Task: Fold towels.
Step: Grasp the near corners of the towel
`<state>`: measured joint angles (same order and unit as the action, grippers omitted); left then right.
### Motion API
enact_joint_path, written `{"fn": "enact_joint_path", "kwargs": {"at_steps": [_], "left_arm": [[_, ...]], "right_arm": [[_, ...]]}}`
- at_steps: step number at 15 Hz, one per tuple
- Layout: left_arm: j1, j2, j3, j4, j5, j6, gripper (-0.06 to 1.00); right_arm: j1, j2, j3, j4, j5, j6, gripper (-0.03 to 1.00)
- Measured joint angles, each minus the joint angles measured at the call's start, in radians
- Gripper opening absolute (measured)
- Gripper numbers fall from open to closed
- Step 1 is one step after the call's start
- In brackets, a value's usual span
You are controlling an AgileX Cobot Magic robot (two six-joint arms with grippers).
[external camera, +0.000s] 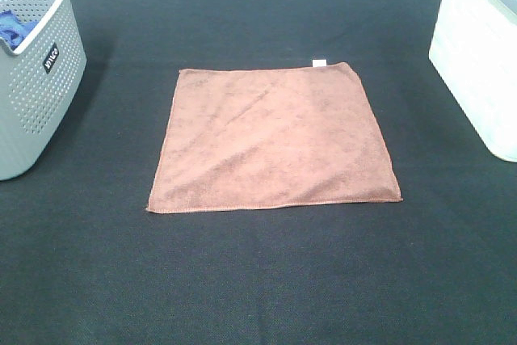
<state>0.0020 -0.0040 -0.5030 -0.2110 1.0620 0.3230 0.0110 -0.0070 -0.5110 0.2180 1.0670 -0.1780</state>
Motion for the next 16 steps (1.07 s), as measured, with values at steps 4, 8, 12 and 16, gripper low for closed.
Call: {"fn": "enact_joint_path", "kwargs": {"at_steps": [4,8,12,16], "left_arm": [[0.0,0.0,-0.003,0.0,-0.005,-0.004,0.89],[0.0,0.097,-0.007,-0.073,-0.27,-0.108,0.89],[0.0,0.415,0.024,-0.28,-0.453,-0.152,0.89],[0.0,0.821,0.024,-0.554,-0.459,-0.003,0.89]], "right_arm": [[0.0,0.072,0.0,0.001,-0.007,0.025,0.75],[0.0,0.31,-0.01,0.039,-0.051,0.028,0.75],[0.0,0.658,-0.084,0.147,-0.133,0.023,0.75],[0.0,0.989,-0.179,0.239,-0.145,-0.05,0.75]]}}
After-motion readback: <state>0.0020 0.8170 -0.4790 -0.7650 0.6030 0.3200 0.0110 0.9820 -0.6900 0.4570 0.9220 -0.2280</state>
